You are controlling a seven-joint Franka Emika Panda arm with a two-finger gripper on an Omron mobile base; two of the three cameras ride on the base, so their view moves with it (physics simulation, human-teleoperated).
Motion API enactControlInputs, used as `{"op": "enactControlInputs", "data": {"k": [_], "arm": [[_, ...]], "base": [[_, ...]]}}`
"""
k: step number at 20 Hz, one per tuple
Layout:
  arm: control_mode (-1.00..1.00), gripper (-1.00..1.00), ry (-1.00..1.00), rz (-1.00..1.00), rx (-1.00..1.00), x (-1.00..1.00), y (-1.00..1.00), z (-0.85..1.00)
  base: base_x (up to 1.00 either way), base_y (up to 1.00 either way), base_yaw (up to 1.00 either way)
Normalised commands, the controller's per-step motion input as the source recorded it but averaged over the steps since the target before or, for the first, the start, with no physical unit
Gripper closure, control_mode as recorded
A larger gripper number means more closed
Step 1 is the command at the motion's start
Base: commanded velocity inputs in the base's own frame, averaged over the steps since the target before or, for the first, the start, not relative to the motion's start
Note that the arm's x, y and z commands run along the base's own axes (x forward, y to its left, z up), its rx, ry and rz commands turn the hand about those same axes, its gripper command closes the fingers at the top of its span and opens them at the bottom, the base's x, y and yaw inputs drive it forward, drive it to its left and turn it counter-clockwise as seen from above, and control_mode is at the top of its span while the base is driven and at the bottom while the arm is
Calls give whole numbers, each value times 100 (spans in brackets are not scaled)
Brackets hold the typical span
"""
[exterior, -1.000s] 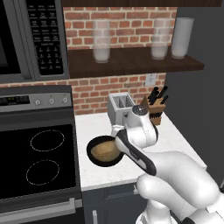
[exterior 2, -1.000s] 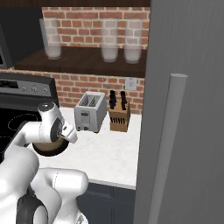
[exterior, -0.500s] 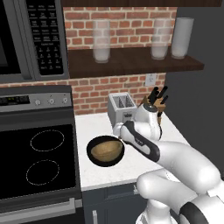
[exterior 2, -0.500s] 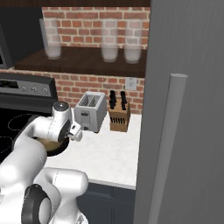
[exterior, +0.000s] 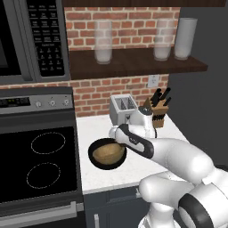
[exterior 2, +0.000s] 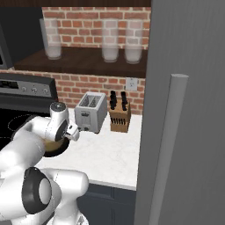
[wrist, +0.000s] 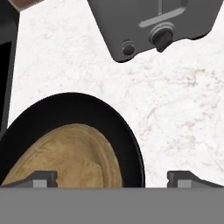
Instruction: Pick up the bowls on the counter and stack them on top of one another in the open cabinet. Place the smaller bowl on top of the larger bowl.
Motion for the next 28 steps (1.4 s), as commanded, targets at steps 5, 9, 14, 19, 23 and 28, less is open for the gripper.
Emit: {"op": "enactControlInputs", "data": {"k": [5,9,14,19,23,28], "arm": [[-100,-100,0,0,0,8,2,-11],[-100,-100,0,1,5,0,-13,-9],[-100,-100,3,0,1,0,-1,-17],[-100,-100,3,0,0,0,0,-19],[-100,-100,1,0,0,0,0,-18],[-100,100,0,0,0,0,6,-18]], "base": [[0,0,0],[0,0,0],[0,0,0],[0,0,0],[0,0,0],[0,0,0]]}}
